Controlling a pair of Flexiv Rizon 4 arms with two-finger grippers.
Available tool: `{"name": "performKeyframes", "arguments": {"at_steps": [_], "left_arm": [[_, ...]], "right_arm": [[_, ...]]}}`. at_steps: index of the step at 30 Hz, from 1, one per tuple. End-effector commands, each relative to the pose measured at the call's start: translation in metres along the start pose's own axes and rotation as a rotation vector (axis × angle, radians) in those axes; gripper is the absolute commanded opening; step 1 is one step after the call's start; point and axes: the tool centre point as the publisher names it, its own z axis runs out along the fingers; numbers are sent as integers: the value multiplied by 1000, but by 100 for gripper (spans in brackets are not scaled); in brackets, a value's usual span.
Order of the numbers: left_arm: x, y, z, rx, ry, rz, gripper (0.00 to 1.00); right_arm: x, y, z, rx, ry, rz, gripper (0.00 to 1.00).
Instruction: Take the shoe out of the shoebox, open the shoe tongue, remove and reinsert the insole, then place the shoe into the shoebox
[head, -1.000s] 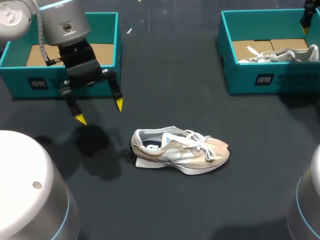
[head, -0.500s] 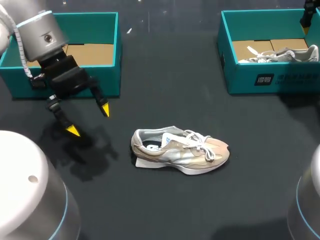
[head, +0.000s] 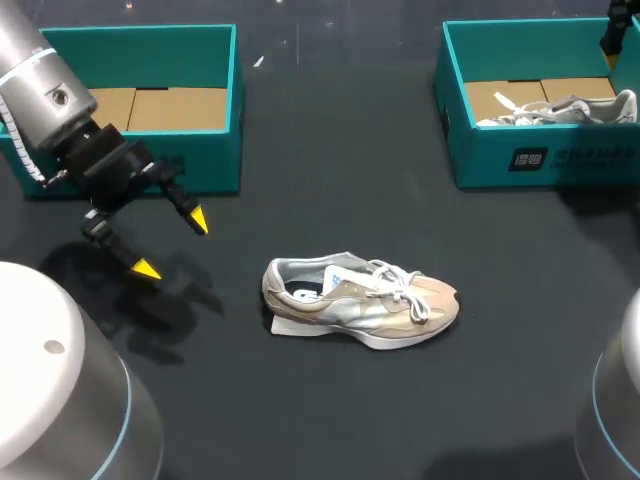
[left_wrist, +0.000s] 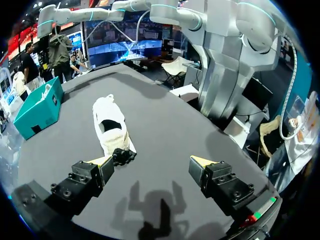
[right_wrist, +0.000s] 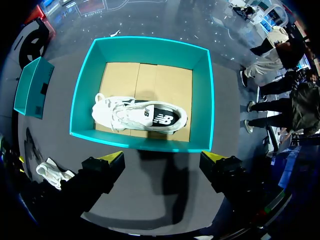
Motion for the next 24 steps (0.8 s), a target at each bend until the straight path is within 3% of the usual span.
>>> {"name": "performKeyframes", "arguments": {"at_steps": [1,6,18,24], "left_arm": [[-1,24,21,93,-46,-42,100],[3,32,24,197,-172,-65,100],[3,32,24,197,-172,-65,100],[-12,52,38,281,-244,-142,100]], "right_arm": [[0,-1,0,-1,-1,0,100],[0,-1,0,-1,-1,0,100],[0,-1,0,-1,-1,0,100],[0,-1,0,-1,-1,0,100]]}}
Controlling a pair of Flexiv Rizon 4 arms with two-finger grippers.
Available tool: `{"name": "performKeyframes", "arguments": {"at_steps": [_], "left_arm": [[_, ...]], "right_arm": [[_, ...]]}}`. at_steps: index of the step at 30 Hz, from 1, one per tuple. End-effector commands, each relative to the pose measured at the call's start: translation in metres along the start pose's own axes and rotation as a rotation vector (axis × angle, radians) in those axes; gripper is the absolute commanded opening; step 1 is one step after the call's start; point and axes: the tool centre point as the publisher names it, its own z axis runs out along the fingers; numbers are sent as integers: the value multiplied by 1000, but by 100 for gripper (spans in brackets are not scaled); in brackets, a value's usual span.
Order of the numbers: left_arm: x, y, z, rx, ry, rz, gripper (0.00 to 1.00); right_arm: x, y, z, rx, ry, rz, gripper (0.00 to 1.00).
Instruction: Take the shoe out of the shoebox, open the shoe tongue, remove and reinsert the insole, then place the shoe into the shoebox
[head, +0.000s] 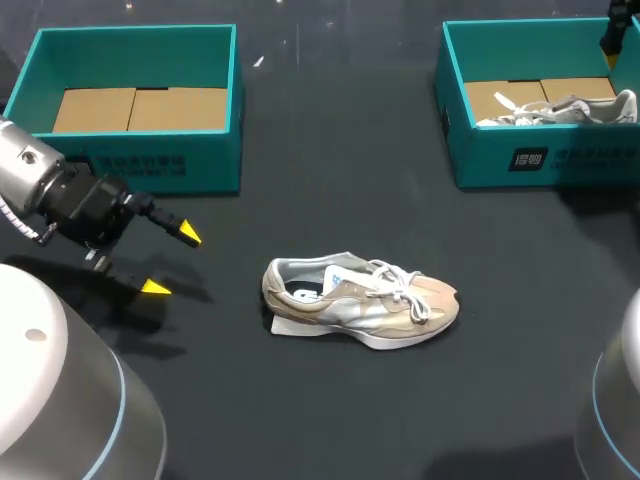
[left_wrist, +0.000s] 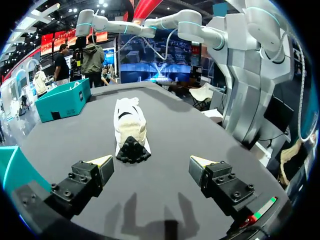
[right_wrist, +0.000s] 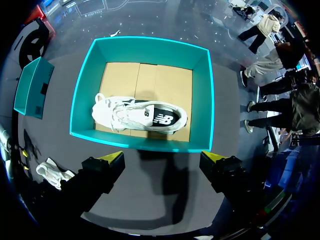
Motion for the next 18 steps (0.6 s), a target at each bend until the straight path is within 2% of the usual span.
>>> {"name": "performKeyframes", "arguments": {"at_steps": [1,8,10,18], "left_arm": [[-4,18,13,60,-43,-37,100],[-8,25,29,88,-96,-71,100],[-7,21,28,62,-60,-60,100],[-7,21,28,62,-60,-60,100]], "right_arm": [[0,-1,0,-1,0,0,100],[0,-1,0,-1,0,0,100],[0,-1,0,-1,0,0,100],[0,-1,0,-1,0,0,100]]}}
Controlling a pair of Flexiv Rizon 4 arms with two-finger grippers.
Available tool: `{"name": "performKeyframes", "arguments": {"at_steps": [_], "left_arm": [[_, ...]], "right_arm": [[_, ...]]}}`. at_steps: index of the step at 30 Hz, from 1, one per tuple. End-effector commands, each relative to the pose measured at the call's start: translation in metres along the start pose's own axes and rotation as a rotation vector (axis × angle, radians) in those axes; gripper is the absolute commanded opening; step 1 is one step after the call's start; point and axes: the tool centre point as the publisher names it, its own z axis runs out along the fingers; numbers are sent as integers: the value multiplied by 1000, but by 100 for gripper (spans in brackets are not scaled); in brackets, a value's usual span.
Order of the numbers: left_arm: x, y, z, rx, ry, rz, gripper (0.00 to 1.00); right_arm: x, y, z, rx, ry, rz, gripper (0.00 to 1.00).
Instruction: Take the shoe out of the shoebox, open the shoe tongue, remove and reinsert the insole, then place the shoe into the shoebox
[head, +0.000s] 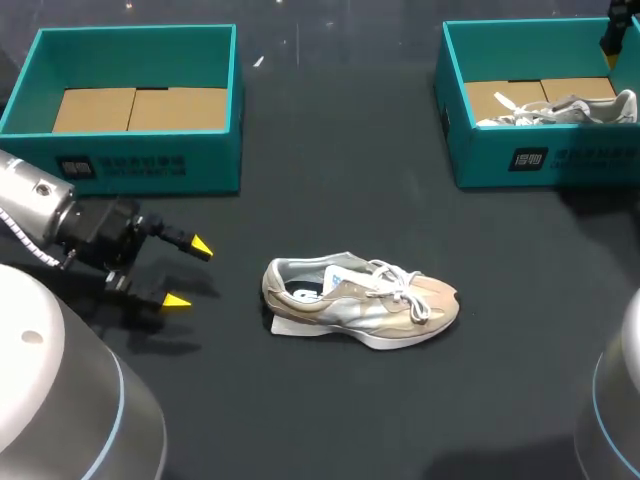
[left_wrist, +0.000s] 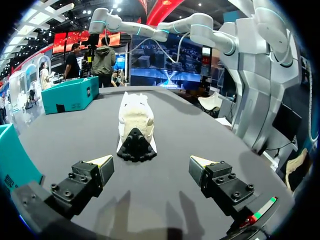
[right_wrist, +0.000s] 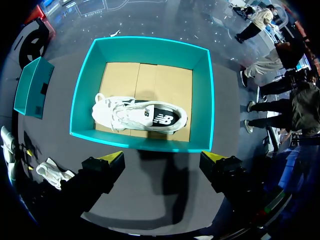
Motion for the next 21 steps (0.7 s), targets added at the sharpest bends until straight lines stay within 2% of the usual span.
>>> {"name": "performKeyframes", "arguments": {"at_steps": [1,3,9,21], "left_arm": [[0,0,-1,-2,0,0,100],[0,0,-1,-2,0,0,100],[-5,5,8,67,-38,-39,100],[-12,2,26,92,-39,-36,100]], "right_arm": [[0,-1,0,0,-1,0,100],[0,-1,0,0,-1,0,100],[0,-1,0,0,-1,0,100],[0,-1,0,0,-1,0,100]]}}
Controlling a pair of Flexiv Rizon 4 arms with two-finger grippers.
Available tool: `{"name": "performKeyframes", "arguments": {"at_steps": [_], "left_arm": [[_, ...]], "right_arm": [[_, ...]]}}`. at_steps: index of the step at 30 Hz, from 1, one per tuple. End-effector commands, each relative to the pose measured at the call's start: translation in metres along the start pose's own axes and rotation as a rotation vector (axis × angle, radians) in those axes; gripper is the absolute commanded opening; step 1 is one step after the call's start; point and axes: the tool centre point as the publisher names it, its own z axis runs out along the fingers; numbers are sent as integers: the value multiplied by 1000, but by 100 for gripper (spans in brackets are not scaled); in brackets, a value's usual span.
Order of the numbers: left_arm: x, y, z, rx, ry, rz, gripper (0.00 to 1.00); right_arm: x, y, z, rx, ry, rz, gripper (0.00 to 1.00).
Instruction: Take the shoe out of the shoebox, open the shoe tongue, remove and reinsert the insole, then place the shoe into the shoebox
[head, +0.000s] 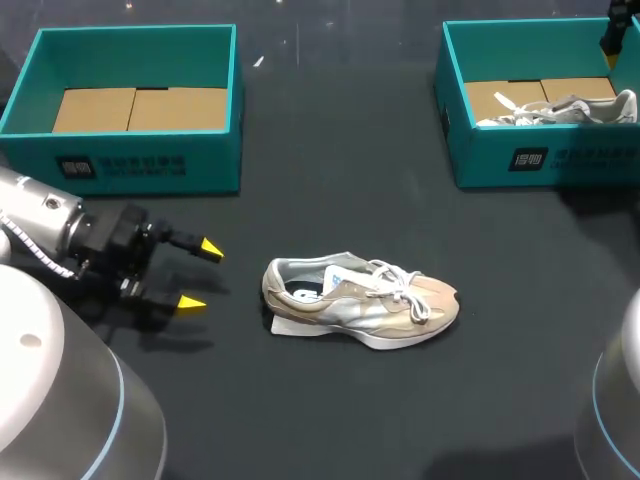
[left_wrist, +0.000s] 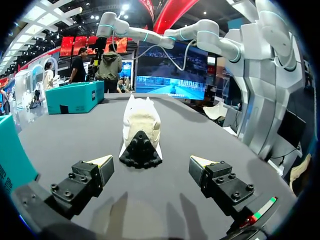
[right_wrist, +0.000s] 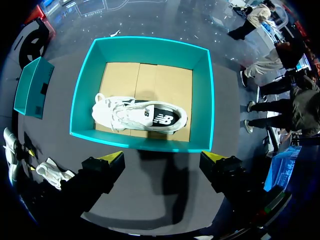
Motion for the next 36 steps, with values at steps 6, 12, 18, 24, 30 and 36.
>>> {"name": "performKeyframes", "arguments": {"at_steps": [6,12,18,24,30,36], "left_arm": [[-5,0,16,20,-6,3,100],[-8,2,26,41,-18,-16,100],[-8,1,38,36,-50,-18,100],[-13,3,46,46,-95,-39,100],[-17,6,55,56,-117,-50,100],[-19,7,63,62,-135,-55,100]], "right_arm": [[0,-1,0,-1,-1,0,100],[0,-1,0,-1,-1,0,100],[0,-1,0,-1,-1,0,100],[0,-1,0,-1,-1,0,100],[0,-1,0,-1,-1,0,100],[0,-1,0,-1,-1,0,100]]}}
